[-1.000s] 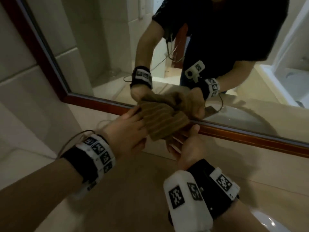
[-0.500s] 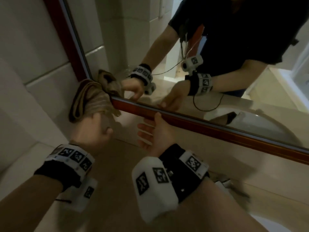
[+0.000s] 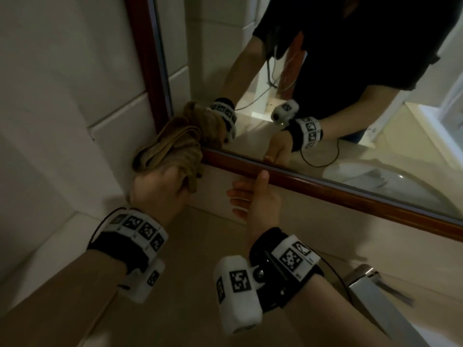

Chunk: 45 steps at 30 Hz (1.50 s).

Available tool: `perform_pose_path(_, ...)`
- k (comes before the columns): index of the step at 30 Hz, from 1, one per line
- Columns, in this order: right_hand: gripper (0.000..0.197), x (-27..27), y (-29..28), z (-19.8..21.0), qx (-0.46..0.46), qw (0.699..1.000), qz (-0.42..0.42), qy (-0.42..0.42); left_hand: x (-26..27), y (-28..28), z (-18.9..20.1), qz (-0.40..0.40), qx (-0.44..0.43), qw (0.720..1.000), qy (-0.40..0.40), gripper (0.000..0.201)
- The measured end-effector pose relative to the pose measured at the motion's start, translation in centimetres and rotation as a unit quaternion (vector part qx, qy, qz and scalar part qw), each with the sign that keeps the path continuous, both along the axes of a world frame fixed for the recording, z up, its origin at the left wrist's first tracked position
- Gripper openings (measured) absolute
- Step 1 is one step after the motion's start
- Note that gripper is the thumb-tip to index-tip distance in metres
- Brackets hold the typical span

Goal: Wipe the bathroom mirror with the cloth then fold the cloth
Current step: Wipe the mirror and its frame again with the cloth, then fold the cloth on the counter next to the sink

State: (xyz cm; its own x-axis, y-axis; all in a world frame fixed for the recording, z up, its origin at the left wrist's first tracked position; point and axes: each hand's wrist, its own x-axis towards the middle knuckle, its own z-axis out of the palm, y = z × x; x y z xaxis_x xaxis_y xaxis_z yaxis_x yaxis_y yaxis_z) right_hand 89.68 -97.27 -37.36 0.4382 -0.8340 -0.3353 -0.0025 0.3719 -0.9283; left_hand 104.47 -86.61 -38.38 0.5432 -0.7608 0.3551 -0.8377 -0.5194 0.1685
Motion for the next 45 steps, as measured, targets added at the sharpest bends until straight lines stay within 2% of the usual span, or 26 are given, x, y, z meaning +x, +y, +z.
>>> perform_pose_path(2,0.044,0.3,0.8,-0.1,0.014,0.999,0.037,0.006,0.4,-0.2,1.1,-0.006,-0.093,0.996,-0.015,0.016)
perform_pose_path(4,0.028,0.6,2.0,-0.2,0.013,0.997,0.079,0.015,0.7,-0.5,2.0,0.014,-0.167,0.986,-0.018,0.016)
perform_pose_path(6,0.027,0.4,3.3,-0.4,0.001,0.995,0.105,0.004,-0.3,-0.1,2.0,0.020,-0.196,0.978,0.067,0.027)
perform_pose_path(8,0.034,-0.4,4.5,-0.7,0.002,0.992,0.124,-0.020,-1.9,1.6,0.1,-0.062,-0.201,0.959,0.187,0.043)
perform_pose_path(9,0.035,-1.0,5.1,-0.8,0.018,0.990,0.133,-0.032,-3.2,2.7,-0.9,-0.106,-0.200,0.938,0.262,0.041)
perform_pose_path(10,0.033,-1.6,5.8,-1.3,0.035,0.989,0.139,-0.040,-4.6,4.0,-2.2,-0.133,-0.203,0.899,0.365,0.039)
perform_pose_path(12,0.026,-2.8,7.4,-2.6,0.039,0.990,0.135,-0.021,-7.7,6.3,-3.6,-0.118,-0.183,0.793,0.570,0.044)
perform_pose_path(13,0.026,-3.4,8.3,-3.4,0.021,0.991,0.129,0.013,-9.0,7.1,-3.9,-0.100,-0.174,0.757,0.621,0.045)
perform_pose_path(14,0.030,-4.0,9.3,-4.2,-0.003,0.991,0.126,0.054,-10.1,7.8,-4.1,-0.087,-0.173,0.739,0.645,0.039)
perform_pose_path(16,0.033,-5.4,11.1,-5.7,-0.046,0.981,0.138,0.129,-11.7,8.6,-3.9,-0.026,-0.193,0.724,0.661,0.013)
perform_pose_path(19,0.010,-7.5,13.4,-6.0,-0.068,0.967,0.166,0.182,-13.3,10.4,-4.4,0.061,-0.175,0.719,0.670,0.021)
perform_pose_path(20,0.007,-8.3,14.0,-5.6,-0.087,0.961,0.177,0.196,-13.8,11.1,-4.7,0.069,-0.164,0.708,0.683,0.021)
perform_pose_path(22,0.012,-10.0,15.3,-4.8,-0.119,0.951,0.189,0.213,-15.2,12.6,-4.8,0.079,-0.147,0.669,0.725,0.021)
perform_pose_path(24,0.009,-11.8,16.6,-4.0,-0.127,0.949,0.186,0.219,-16.7,13.7,-4.1,0.103,-0.138,0.641,0.748,0.029)
perform_pose_path(27,0.009,-14.5,18.1,-2.6,-0.113,0.959,0.153,0.212,-18.5,15.0,-2.6,0.124,-0.144,0.649,0.737,0.033)
perform_pose_path(31,0.021,-18.5,19.1,-0.2,-0.083,0.977,0.084,0.180,-20.9,16.5,0.2,0.127,-0.194,0.670,0.705,0.021)
perform_pose_path(33,0.024,-20.4,19.3,-0.1,-0.078,0.975,0.066,0.195,-21.7,17.6,1.4,0.118,-0.206,0.678,0.696,0.018)
perform_pose_path(35,0.024,-22.2,19.3,-0.3,-0.079,0.971,0.075,0.211,-22.3,18.8,2.6,0.113,-0.200,0.686,0.690,0.018)
perform_pose_path(39,0.018,-25.1,19.0,0.3,-0.132,0.957,0.106,0.233,-23.4,20.8,4.6,0.113,-0.208,0.742,0.628,0.024)
perform_pose_path(42,0.022,-27.1,18.9,0.7,-0.199,0.941,0.118,0.245,-24.1,22.1,6.5,0.127,-0.252,0.749,0.599,0.021)
perform_pose_path(45,0.038,-28.1,19.0,0.8,-0.165,0.943,0.169,0.236,-23.9,23.1,7.7,0.143,-0.265,0.756,0.581,0.027)
